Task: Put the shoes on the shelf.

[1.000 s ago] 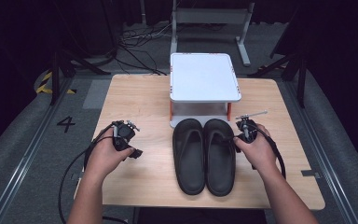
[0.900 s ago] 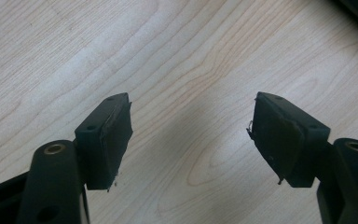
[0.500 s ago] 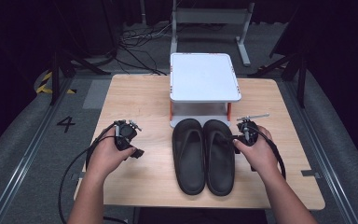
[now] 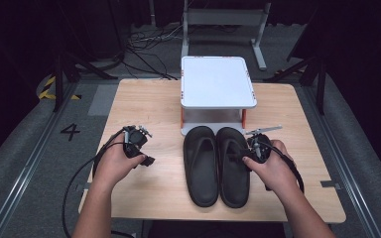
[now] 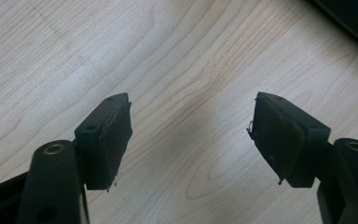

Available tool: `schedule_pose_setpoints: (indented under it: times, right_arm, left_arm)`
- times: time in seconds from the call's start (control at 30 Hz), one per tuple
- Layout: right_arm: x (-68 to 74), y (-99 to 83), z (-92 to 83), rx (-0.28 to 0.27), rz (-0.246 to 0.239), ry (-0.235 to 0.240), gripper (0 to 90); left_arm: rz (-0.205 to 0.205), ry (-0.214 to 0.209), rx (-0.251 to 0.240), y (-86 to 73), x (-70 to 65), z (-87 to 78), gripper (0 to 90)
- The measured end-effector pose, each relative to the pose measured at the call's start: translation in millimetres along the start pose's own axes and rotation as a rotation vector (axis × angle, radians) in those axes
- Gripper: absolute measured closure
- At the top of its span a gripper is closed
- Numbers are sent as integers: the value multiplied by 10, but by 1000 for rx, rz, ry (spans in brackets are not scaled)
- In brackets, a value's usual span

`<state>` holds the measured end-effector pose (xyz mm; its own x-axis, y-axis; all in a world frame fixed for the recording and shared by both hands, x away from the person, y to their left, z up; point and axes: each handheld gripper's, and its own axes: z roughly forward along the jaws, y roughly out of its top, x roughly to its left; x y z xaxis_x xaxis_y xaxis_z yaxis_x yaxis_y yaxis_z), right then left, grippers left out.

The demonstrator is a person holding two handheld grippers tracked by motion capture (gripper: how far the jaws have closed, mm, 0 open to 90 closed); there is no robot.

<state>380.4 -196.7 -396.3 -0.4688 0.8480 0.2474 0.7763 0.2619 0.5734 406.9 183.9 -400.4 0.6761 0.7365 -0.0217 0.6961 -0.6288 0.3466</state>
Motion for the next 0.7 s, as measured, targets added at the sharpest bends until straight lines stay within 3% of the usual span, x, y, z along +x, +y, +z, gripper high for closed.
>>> schedule_pose_setpoints:
  times: [0.2, 0.47, 0.7]
  right_arm:
    - [173, -40, 108, 45, -21, 16, 405]
    - [294, -31, 257, 95, -8, 40, 394]
    - [348, 0, 369, 120, -3, 54, 368]
  left_arm:
    - [0, 2, 3, -10, 3, 18, 296]
    - [-30, 12, 2, -104, 43, -10, 296]
    - [-33, 12, 1, -144, 48, -26, 296]
